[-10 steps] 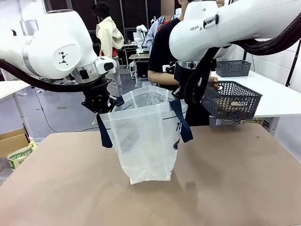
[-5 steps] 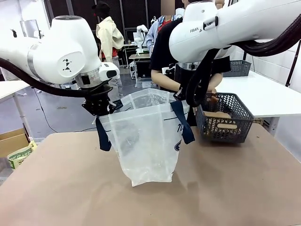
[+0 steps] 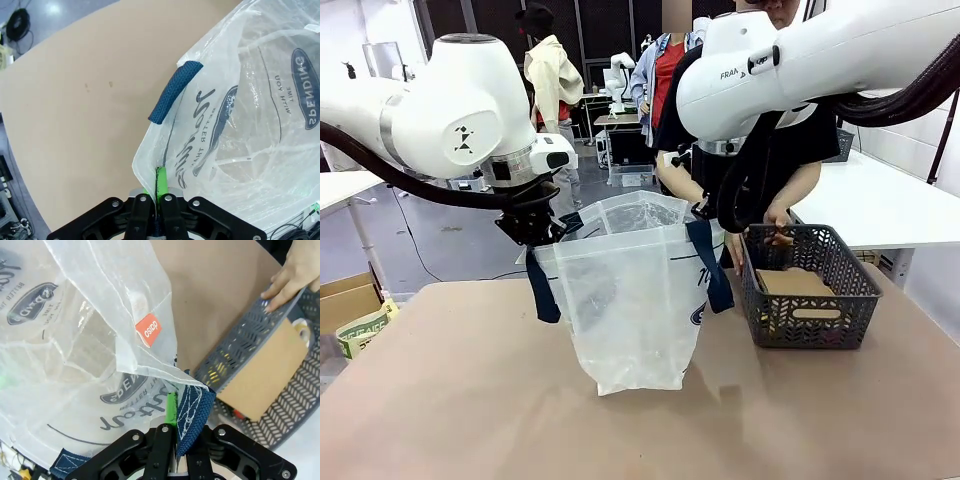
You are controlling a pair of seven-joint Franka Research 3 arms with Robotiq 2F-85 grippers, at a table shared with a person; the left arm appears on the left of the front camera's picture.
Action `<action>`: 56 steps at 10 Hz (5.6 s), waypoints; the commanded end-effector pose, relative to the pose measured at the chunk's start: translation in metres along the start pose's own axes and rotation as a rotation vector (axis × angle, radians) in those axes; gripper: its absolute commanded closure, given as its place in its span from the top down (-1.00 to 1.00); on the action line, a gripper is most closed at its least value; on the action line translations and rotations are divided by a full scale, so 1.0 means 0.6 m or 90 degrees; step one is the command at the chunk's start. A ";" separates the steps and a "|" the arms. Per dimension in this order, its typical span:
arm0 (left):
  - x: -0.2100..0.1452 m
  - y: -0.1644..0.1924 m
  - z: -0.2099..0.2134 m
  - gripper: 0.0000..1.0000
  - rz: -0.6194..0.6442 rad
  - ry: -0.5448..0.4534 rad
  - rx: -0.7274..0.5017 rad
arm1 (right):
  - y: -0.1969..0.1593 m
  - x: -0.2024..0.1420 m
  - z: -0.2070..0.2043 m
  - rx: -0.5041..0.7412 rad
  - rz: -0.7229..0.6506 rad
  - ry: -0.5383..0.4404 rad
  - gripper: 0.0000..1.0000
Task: Transfer purchased items from the store into the shopping bag.
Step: Open the Reusable shopping bag in the center of the table, then move the Reusable shopping bag to the right side of the table.
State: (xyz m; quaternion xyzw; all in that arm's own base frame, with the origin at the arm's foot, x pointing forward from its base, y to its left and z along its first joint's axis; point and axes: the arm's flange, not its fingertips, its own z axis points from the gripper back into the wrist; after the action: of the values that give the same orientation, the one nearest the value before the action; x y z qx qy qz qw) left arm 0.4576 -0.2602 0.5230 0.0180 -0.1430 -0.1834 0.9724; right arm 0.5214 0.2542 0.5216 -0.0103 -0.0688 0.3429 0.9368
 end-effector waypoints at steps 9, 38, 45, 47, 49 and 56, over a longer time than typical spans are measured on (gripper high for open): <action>-0.002 -0.004 -0.002 -1.00 -0.021 0.000 0.008 | 0.003 0.002 -0.001 0.000 0.046 -0.002 -1.00; -0.002 -0.004 -0.002 -1.00 -0.021 0.000 0.008 | 0.003 0.002 -0.001 0.000 0.046 -0.002 -1.00; 0.009 0.015 -0.003 -1.00 -0.039 -0.001 0.040 | 0.005 -0.009 0.004 -0.024 0.060 0.014 -1.00; 0.013 0.023 -0.010 -1.00 -0.045 0.000 0.042 | -0.004 -0.013 0.004 -0.027 0.049 0.007 -1.00; 0.015 0.029 -0.016 -1.00 -0.038 -0.001 0.033 | -0.013 -0.022 0.002 -0.012 0.040 -0.007 -1.00; 0.015 0.035 -0.016 -1.00 -0.031 -0.002 0.022 | -0.017 -0.031 -0.003 -0.004 0.021 -0.010 -1.00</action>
State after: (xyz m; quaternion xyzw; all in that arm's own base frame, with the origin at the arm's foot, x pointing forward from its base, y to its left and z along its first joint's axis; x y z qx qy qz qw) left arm 0.4715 -0.2527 0.5178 0.0354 -0.1463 -0.1980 0.9686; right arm 0.5188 0.2430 0.5226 -0.0120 -0.0698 0.3651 0.9283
